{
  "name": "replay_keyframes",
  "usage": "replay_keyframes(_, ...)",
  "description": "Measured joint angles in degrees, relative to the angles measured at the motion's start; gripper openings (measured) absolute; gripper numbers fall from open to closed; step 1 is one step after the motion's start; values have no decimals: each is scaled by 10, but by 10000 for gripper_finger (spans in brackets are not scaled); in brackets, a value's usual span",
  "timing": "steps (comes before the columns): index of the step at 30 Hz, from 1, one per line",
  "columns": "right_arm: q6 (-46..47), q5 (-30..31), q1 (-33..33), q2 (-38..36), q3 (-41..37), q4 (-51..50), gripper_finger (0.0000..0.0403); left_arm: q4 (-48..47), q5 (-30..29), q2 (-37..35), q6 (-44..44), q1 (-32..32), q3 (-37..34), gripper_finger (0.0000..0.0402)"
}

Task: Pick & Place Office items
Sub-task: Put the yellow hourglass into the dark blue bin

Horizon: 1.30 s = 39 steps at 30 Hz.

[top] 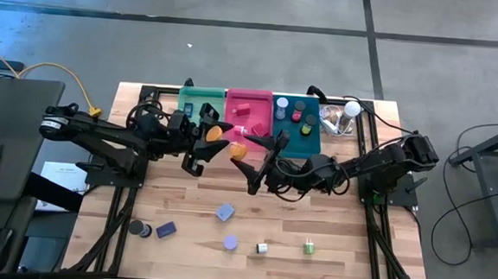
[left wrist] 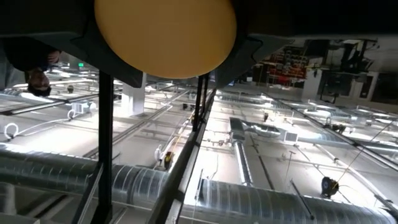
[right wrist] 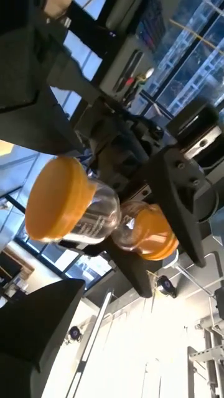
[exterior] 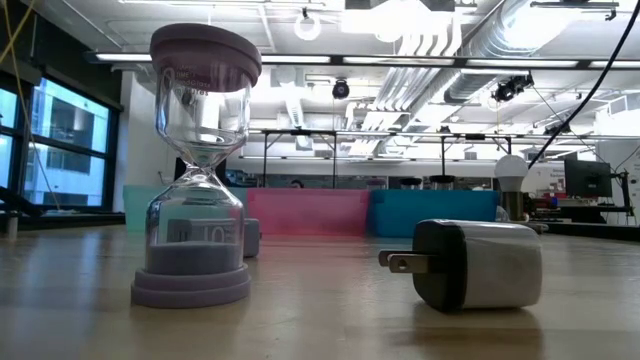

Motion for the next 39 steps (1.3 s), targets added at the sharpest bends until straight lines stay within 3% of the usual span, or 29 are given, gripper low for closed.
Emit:
replay_keyframes(15,-30,-47,-11,0,0,5,325,15,4,9,-19,16,0,181)
replay_keyframes(30,-31,-50,-35,0,0,0,325,25,6,9,-27,23,0,181)
replay_keyframes(39,-35,-90,-48,0,0,-8,325,28,5,24,-37,26,0,181)
